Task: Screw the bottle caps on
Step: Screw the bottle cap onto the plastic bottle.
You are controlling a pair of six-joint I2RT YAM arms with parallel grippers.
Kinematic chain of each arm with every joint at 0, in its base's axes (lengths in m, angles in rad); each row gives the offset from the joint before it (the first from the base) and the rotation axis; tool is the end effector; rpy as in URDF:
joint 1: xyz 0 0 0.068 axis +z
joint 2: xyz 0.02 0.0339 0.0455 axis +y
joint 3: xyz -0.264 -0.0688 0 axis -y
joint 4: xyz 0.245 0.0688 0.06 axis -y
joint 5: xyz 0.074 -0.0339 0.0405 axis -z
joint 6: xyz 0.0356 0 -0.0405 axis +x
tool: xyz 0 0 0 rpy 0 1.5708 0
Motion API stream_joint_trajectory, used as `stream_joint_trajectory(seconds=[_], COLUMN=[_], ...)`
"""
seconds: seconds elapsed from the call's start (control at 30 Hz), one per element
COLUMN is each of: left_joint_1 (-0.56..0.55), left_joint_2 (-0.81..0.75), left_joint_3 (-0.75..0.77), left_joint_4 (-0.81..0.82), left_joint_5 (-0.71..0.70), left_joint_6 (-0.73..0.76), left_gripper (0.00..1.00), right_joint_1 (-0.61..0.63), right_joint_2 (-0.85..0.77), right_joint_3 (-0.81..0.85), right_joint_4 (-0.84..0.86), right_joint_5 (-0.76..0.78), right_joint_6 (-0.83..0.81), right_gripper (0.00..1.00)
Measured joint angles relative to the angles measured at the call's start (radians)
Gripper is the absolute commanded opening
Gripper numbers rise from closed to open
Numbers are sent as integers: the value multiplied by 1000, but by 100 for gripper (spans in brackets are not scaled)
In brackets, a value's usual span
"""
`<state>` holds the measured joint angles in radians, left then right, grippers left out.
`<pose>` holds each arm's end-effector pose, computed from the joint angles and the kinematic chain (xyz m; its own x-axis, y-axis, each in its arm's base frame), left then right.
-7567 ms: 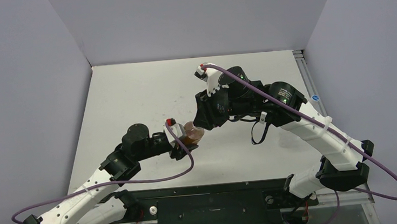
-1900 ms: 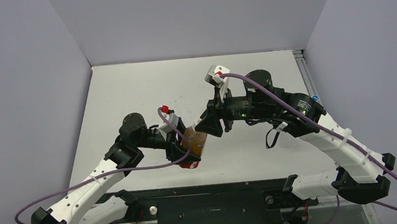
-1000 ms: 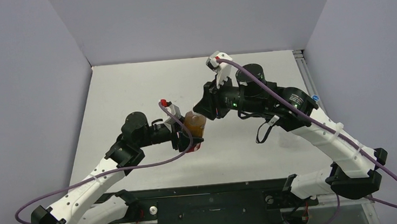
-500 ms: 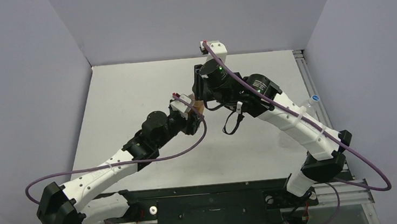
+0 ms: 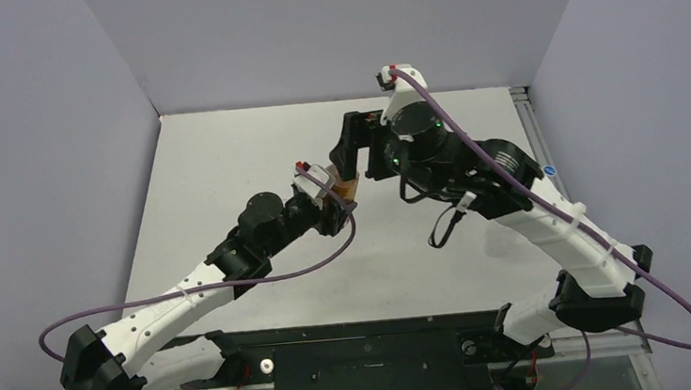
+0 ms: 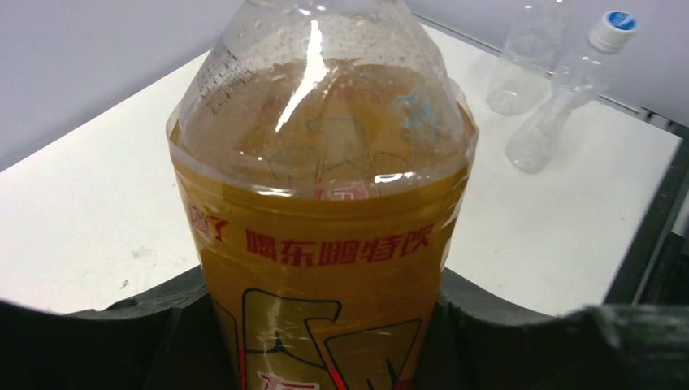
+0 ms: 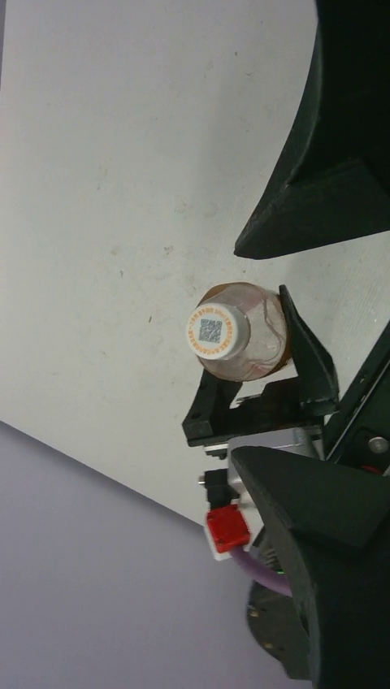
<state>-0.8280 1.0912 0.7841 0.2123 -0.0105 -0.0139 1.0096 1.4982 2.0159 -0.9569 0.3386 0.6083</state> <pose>0.1754 -0.1905 0.3205 -0.0742 0.0602 -0.9954 0.7285 0.6849 -0.0128 0.1598 0.2320 0.5044 -0.5506 0.1369 -0.8235 -0.3947 0.8265 0.4013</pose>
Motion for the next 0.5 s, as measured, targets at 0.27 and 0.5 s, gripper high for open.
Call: stream_joint_trajectory(seconds=[0.27,0.5], left_joint_1=[109,176], left_joint_2=[-87,-121], left_joint_3=[0,0], left_joint_4=[-61,-8], left_joint_5=[465,851], left_joint_6=[-82,-241], left_gripper=[0,0], right_joint_1=[-90,-154], right_joint_2=[-305,-412], right_joint_3=[-271,-447], right_joint_4=[154,263], right_joint_5=[-240,-617], right_joint_6=[-143,-256], right_gripper=[68,63])
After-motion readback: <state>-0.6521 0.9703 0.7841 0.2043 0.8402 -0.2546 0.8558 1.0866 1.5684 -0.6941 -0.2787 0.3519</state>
